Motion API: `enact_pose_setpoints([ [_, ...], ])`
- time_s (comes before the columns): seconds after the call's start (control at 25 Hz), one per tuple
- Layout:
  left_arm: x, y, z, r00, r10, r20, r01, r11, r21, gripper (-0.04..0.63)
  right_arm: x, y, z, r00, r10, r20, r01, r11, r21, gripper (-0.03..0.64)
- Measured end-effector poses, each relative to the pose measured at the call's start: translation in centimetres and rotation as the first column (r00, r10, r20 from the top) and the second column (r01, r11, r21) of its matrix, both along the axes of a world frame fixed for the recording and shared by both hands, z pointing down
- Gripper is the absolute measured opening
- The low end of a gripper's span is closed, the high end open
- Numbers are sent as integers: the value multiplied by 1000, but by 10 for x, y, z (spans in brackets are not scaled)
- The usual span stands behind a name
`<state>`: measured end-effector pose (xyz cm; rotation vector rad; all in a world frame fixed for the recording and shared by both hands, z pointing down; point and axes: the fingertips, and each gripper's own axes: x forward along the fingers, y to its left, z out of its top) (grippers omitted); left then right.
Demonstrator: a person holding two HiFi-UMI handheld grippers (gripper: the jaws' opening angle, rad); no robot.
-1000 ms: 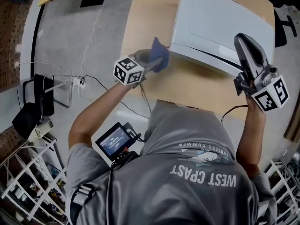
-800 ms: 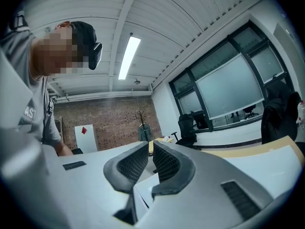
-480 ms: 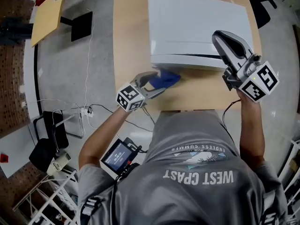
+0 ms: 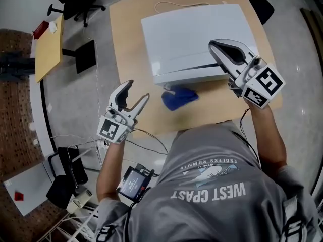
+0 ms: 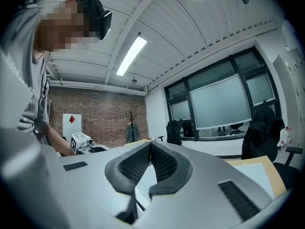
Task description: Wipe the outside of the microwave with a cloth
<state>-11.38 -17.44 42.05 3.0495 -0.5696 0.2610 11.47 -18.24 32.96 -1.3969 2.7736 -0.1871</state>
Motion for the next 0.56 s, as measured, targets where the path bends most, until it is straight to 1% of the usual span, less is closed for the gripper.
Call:
enact_pose_setpoints([
  [0.12,-26,-18,-45,993,-96,-70,101,992,71,288,-6,2,-9,1000,-4,-11,4,1000,13,21],
  [0.24,-43,-25,-72,983,-147,-113,160,981,113,287,-8,5,-16,1000,-8,-20,9,1000,24,21],
  [0.36,-49,-26,-80,978,-168,-127,185,974,132,285,-5,8,-17,1000,-10,-25,10,1000,27,21],
  [0.56,-62,-30,-78,973,-189,-132,205,971,126,285,-15,5,-12,1000,-15,-26,16,1000,19,21],
])
